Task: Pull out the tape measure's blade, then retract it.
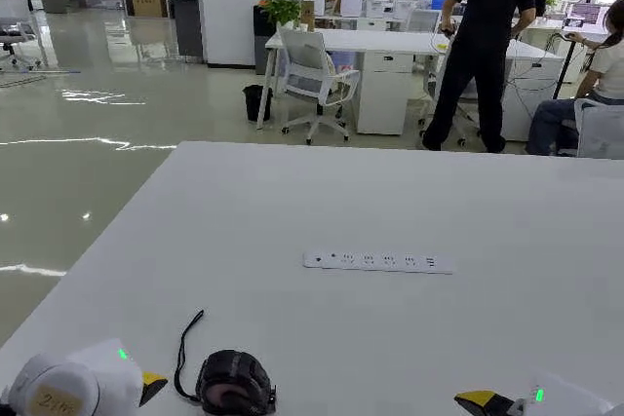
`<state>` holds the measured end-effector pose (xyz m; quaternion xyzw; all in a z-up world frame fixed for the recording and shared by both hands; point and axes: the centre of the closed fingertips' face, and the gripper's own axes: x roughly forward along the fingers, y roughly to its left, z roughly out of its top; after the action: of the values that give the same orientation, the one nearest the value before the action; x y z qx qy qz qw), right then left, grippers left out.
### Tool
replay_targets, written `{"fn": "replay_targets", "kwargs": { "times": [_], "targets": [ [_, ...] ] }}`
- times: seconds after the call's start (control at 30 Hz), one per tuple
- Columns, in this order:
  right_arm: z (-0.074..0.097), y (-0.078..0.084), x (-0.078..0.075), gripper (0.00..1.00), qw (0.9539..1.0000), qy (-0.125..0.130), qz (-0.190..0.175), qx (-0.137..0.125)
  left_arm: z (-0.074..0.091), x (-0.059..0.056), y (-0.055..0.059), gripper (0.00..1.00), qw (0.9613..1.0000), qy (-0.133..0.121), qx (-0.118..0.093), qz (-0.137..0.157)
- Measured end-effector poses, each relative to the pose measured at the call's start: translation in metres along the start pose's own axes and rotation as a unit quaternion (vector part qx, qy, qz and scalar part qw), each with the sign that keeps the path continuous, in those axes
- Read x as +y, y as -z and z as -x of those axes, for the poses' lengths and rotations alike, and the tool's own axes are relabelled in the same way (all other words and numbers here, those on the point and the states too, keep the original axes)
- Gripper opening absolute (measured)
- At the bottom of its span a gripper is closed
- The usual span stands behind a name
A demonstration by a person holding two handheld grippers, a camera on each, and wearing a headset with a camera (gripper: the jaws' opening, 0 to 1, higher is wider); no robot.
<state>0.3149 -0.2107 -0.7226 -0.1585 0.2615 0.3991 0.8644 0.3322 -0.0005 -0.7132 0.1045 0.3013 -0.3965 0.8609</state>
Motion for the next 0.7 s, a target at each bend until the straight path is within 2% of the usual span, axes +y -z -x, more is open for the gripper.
{"fn": "replay_targets", "kwargs": {
  "times": [0.13, 0.27, 0.47, 0.7],
  "targets": [
    [0.009, 0.002, 0.001, 0.84, 1.0, -0.001, -0.004, 0.001, 0.005, 0.002, 0.004, 0.99, 1.0, -0.006, -0.003, -0.004],
    [0.015, 0.005, 0.001, 0.84, 1.0, 0.002, -0.01, 0.001, 0.009, 0.005, 0.004, 0.99, 0.9998, -0.012, -0.015, 0.005],
    [0.025, 0.01, -0.002, 0.86, 0.9997, 0.011, -0.022, -0.003, 0.012, 0.006, 0.012, 0.99, 0.9996, -0.014, -0.023, 0.009],
    [0.033, 0.01, -0.005, 0.87, 0.999, 0.025, -0.034, -0.013, 0.014, 0.012, 0.023, 0.99, 0.9996, -0.02, -0.02, 0.01]
  ]
}}
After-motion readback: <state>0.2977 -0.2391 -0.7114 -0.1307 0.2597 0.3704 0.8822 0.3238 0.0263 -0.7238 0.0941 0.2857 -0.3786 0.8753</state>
